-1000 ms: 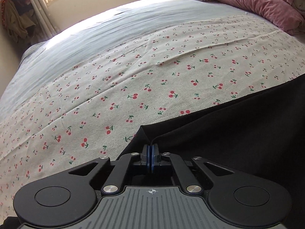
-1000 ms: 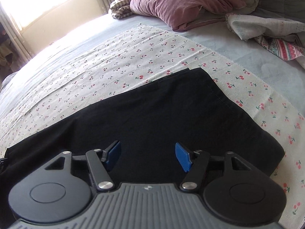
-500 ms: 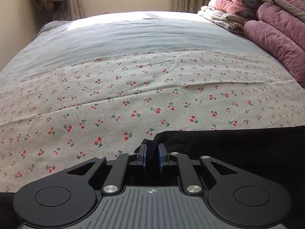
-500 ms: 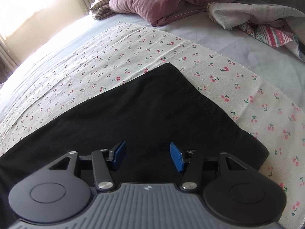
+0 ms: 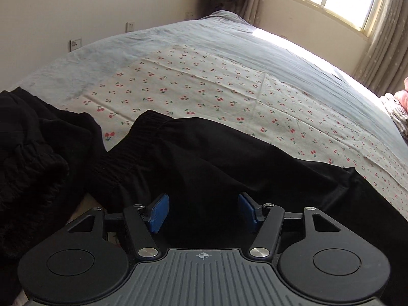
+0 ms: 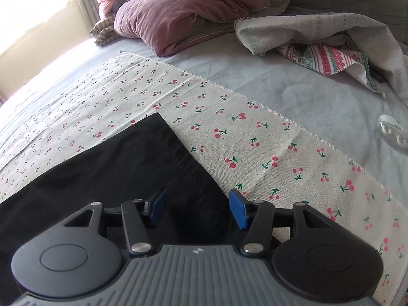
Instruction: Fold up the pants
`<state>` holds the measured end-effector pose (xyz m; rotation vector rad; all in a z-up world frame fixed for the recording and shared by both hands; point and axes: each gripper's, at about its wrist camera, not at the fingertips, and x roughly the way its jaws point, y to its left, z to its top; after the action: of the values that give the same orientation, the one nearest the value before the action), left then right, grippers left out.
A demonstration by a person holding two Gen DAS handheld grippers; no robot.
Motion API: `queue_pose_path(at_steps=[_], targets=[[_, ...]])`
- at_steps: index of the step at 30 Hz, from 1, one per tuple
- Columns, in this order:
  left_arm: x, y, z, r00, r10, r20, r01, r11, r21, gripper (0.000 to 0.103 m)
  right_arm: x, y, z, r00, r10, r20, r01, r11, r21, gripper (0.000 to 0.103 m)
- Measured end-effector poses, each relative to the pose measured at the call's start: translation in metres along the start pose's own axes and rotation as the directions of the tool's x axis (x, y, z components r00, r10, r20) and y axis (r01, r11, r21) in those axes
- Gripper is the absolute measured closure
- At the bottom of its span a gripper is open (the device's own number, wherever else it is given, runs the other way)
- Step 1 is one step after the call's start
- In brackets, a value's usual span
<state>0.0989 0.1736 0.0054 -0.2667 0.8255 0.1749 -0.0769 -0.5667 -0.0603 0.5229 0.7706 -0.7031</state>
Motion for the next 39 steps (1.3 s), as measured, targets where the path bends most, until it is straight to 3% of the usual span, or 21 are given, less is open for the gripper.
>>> queue_pose_path(at_steps=[3,7,10,11,14,17,20,22,25,27,30,32,35,36,39], targets=[[0.003,0.030,0.000,0.999,0.041,0.023,-0.041,0.999,-0.015,0.043,0.007,0.014,-0.004,0.999,-0.038,0.013,0.039,0.996,-0.081,0.054],[0.012,0.066,0.004,0.998,-0.058,-0.028,0.053,0.988,-0.145,0.042,0.008,0.022,-0.004,0.994,-0.110,0.029,0.112,0.988,-0.103,0.057],[-0.001,0.075,0.005,0.992,-0.121,0.036,0.125,0.974,-0.188,0.037,0.008,0.027,-0.005,0.987,-0.159,0.038,0.162,0.982,-0.100,0.057],[-0.006,0.074,0.006,0.991,-0.113,0.073,0.123,0.979,-0.165,0.023,0.008,0.029,-0.005,0.985,-0.167,0.041,0.171,0.980,-0.101,0.057],[-0.011,0.066,0.006,0.993,-0.027,0.112,0.035,0.997,-0.075,0.017,0.006,0.035,-0.005,0.985,-0.168,0.040,0.171,0.978,-0.115,0.058],[-0.012,0.058,0.006,0.984,-0.122,0.129,0.131,0.989,-0.062,0.017,-0.004,0.042,-0.002,0.982,-0.174,0.068,0.181,0.976,-0.120,0.058],[-0.015,0.029,0.009,0.976,-0.153,0.155,0.151,0.988,0.024,0.017,-0.018,0.062,-0.002,0.989,-0.088,0.121,0.109,0.977,-0.181,0.056],[-0.009,0.009,0.008,0.981,-0.142,0.136,0.133,0.988,0.073,0.016,-0.017,0.077,-0.006,0.992,-0.056,0.110,0.082,0.964,-0.255,0.053],[0.014,-0.017,-0.003,0.987,-0.162,0.020,0.158,0.980,0.119,0.016,-0.012,0.092,-0.011,0.992,-0.077,0.102,0.106,0.938,-0.329,0.053],[0.026,-0.031,-0.011,0.997,-0.075,-0.030,0.080,0.977,0.195,0.016,-0.014,0.083,-0.004,0.994,-0.046,0.103,0.074,0.955,-0.287,0.053],[0.040,-0.036,-0.021,0.997,0.070,-0.030,-0.058,0.953,0.299,0.016,-0.016,0.037,0.010,0.993,-0.041,0.110,0.047,0.998,-0.046,0.053],[0.044,-0.031,-0.021,0.997,0.064,-0.039,-0.049,0.952,0.304,0.016,-0.010,0.010,0.013,0.994,-0.075,0.078,0.071,0.996,0.050,0.053],[0.040,-0.027,-0.020,0.998,0.049,-0.044,-0.034,0.958,0.284,0.016,0.003,-0.013,0.012,0.991,-0.129,0.017,0.128,0.989,0.073,0.053],[0.039,-0.026,-0.019,0.998,0.045,-0.045,-0.031,0.961,0.275,0.016,0.006,-0.017,0.011,0.993,-0.115,0.005,0.115,0.990,0.083,0.053],[0.041,-0.026,-0.017,0.998,0.048,-0.049,-0.033,0.963,0.268,0.016,0.010,-0.017,0.010,1.000,0.030,0.009,-0.031,0.995,0.092,0.054]])
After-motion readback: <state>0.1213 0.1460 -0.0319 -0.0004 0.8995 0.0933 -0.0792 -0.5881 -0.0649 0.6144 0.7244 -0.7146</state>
